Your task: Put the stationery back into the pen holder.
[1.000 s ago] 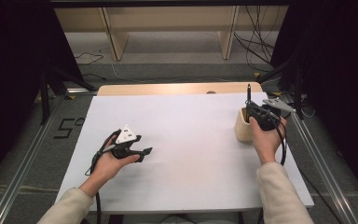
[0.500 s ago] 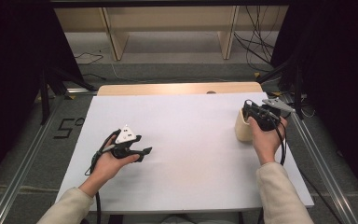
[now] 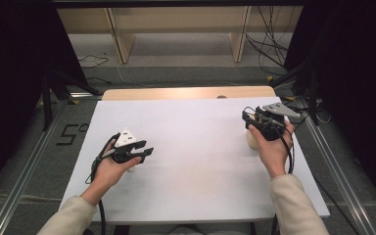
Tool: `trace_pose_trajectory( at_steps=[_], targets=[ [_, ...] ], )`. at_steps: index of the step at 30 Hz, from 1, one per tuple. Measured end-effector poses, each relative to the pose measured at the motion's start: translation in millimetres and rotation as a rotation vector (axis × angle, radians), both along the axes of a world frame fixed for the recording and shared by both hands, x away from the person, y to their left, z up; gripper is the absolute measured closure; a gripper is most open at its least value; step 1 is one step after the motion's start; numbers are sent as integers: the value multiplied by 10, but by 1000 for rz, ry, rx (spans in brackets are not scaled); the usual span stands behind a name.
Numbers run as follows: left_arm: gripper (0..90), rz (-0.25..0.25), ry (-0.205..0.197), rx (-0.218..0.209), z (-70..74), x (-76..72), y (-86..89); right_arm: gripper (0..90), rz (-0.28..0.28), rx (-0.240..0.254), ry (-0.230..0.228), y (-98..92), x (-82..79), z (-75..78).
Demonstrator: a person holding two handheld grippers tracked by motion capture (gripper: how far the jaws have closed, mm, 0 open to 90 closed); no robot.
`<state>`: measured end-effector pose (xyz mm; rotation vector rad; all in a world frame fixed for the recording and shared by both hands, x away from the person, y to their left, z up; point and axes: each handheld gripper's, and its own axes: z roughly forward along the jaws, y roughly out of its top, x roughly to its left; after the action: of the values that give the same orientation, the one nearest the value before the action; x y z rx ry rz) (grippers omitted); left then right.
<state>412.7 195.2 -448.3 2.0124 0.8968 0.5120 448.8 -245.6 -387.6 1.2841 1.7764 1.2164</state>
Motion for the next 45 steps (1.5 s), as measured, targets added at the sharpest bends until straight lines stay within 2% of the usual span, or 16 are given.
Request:
trace_pose_trajectory(
  at_steps=[1,4,7,10,15,20,23,30,35,45],
  targets=[
    [629,15,7,-9,7,3,19,440,13,1,9,25,1,-11],
    [703,41,16,2,26,19,77,419,56,-1,43,84,3,-46],
    [782,65,33,36,29,38,142,385,99,-12,94,145,-3,-109],
    [841,94,48,52,30,54,219,356,139,-45,148,210,-11,-193],
    [895,156,67,106,37,75,414,349,172,-74,197,258,-49,-304],
    [897,211,106,116,1,120,640,348,193,-77,215,270,-97,-377],
    [897,220,122,136,-38,133,712,342,198,-82,226,275,-122,-418],
    [896,214,156,156,-127,179,736,279,211,-88,256,298,-172,-509],
    [897,216,173,187,-180,218,742,280,218,-95,263,315,-189,-539],
    [896,212,201,213,-232,255,754,280,217,-99,270,318,-185,-562]
  ],
)
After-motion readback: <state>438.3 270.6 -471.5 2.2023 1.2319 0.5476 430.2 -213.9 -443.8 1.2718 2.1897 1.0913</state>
